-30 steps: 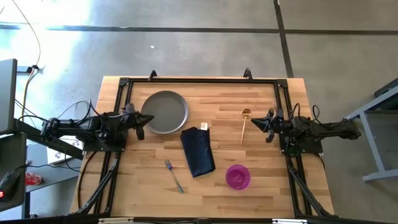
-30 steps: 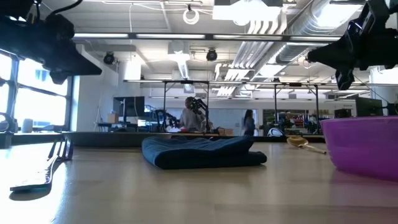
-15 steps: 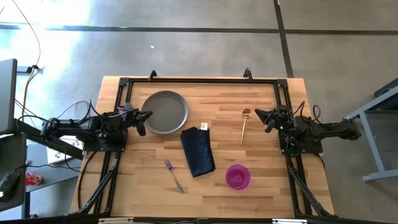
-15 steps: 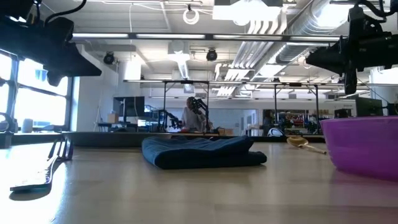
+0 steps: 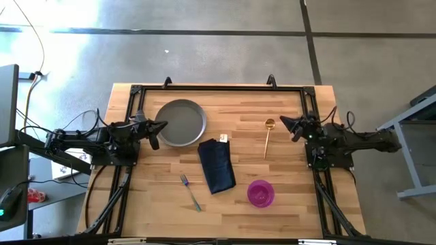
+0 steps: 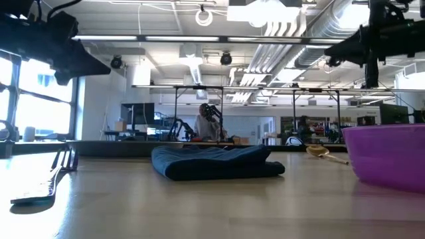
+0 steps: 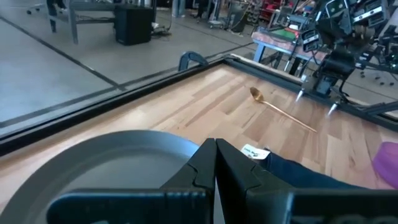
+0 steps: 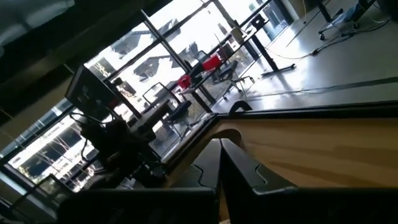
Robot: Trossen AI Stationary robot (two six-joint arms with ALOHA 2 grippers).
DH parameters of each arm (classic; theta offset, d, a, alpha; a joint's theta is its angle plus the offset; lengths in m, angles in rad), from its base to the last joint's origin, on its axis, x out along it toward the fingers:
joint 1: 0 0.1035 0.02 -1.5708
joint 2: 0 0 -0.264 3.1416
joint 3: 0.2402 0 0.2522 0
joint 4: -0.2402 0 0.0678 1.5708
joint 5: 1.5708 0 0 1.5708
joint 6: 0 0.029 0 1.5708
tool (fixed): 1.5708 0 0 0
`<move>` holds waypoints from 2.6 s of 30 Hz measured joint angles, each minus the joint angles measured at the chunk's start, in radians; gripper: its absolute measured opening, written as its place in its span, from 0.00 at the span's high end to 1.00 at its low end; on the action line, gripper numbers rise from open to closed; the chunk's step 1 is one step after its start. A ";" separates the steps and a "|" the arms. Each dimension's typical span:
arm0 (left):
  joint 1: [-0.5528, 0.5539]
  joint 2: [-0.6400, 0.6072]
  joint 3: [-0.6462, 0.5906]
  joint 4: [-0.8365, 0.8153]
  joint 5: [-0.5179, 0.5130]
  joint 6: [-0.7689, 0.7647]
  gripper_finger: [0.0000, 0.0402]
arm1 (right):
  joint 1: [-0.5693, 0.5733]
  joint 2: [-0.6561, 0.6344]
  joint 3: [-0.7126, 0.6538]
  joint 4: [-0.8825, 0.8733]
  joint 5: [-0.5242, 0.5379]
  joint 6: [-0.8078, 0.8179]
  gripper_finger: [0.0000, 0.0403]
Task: Set table place
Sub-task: Put the purple bowl on the gray plate
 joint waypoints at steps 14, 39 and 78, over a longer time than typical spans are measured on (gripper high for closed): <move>0.000 0.042 0.013 0.069 0.034 0.060 1.00 | 0.000 0.581 0.656 -0.738 -0.162 0.040 1.00; 0.000 0.818 0.705 -0.103 0.169 0.507 0.95 | 0.373 1.224 0.864 -1.005 -0.602 0.680 0.80; 0.000 0.955 0.827 -0.274 0.296 0.579 0.82 | 0.264 1.475 0.864 -0.870 -0.628 0.364 0.99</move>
